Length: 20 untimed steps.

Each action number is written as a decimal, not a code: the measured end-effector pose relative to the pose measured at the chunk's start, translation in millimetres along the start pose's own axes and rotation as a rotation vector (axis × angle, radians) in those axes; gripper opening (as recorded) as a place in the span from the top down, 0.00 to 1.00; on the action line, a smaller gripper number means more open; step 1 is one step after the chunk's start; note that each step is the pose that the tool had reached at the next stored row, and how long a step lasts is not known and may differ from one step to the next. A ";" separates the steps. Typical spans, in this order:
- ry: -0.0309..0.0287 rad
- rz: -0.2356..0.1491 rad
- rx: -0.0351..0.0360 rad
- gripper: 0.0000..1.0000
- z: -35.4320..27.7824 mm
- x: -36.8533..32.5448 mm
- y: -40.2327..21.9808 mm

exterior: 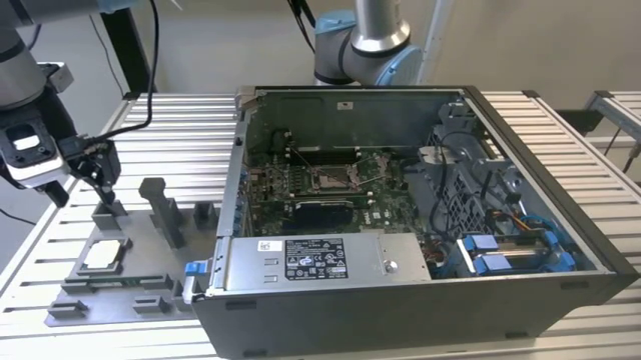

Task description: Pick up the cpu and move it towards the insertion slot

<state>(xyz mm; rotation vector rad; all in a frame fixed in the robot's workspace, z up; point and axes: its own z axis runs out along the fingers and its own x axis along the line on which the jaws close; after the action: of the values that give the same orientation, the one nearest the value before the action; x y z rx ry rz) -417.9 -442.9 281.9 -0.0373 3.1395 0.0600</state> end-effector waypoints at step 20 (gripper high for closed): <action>-0.0004 0.010 0.0000 0.00 19.9 1.1 -1.1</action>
<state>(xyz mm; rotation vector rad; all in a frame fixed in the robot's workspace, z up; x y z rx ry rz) -419.0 -443.3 262.0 -0.0214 3.1395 0.0600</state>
